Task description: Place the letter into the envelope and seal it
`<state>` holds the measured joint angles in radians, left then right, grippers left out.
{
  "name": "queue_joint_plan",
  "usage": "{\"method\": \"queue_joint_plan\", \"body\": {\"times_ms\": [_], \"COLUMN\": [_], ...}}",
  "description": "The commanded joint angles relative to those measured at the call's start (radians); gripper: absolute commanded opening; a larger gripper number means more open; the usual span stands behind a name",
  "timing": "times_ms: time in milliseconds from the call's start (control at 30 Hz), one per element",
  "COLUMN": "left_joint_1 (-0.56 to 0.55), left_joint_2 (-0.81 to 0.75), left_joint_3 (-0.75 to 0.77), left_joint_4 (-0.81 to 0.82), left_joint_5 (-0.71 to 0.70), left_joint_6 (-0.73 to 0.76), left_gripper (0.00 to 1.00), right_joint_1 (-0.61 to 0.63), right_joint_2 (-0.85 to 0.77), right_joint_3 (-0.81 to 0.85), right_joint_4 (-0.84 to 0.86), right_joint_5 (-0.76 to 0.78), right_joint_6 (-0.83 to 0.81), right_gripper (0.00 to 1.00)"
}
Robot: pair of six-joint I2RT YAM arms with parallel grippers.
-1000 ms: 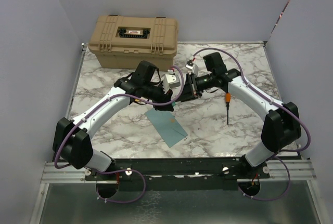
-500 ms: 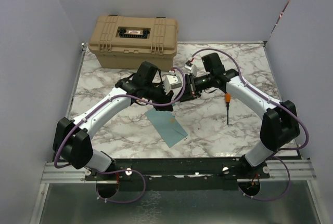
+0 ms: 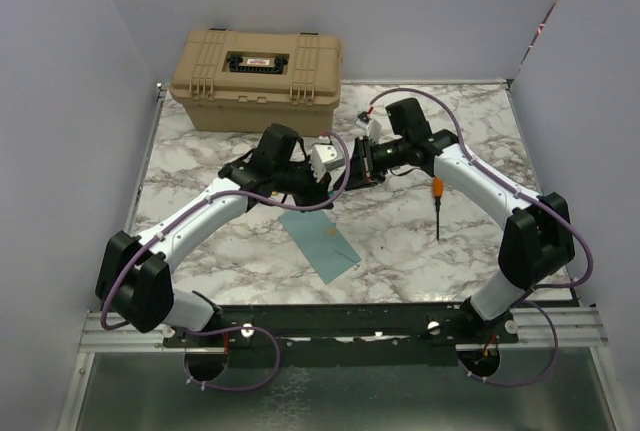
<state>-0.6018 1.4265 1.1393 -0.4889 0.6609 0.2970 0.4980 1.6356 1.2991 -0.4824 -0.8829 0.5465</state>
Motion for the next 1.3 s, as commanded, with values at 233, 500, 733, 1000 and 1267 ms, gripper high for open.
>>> {"method": "queue_joint_plan", "body": {"times_ms": [233, 500, 733, 1000, 1267], "left_joint_1": [0.005, 0.011, 0.041, 0.185, 0.199], "left_joint_2": [-0.235, -0.256, -0.128, 0.162, 0.384], "left_joint_3": [-0.336, -0.417, -0.399, -0.295, -0.108], "left_joint_4": [0.535, 0.603, 0.594, 0.561, 0.471], "left_joint_5": [-0.161, -0.495, -0.799, -0.88, -0.933], "left_joint_6": [-0.238, -0.659, -0.999, -1.248, -1.236], "left_gripper": [0.0, 0.0, 0.06, 0.0, 0.0], "right_joint_1": [-0.059, -0.067, -0.067, -0.067, -0.067], "right_joint_2": [-0.131, -0.18, -0.226, -0.291, -0.249], "right_joint_3": [0.167, 0.21, 0.038, -0.154, -0.22], "right_joint_4": [0.002, -0.072, -0.093, -0.076, -0.072], "right_joint_5": [0.164, 0.51, 0.684, 0.774, 0.751], "right_joint_6": [0.132, 0.088, 0.096, 0.134, 0.046], "right_gripper": [0.56, 0.8, 0.76, 0.73, 0.71]}}
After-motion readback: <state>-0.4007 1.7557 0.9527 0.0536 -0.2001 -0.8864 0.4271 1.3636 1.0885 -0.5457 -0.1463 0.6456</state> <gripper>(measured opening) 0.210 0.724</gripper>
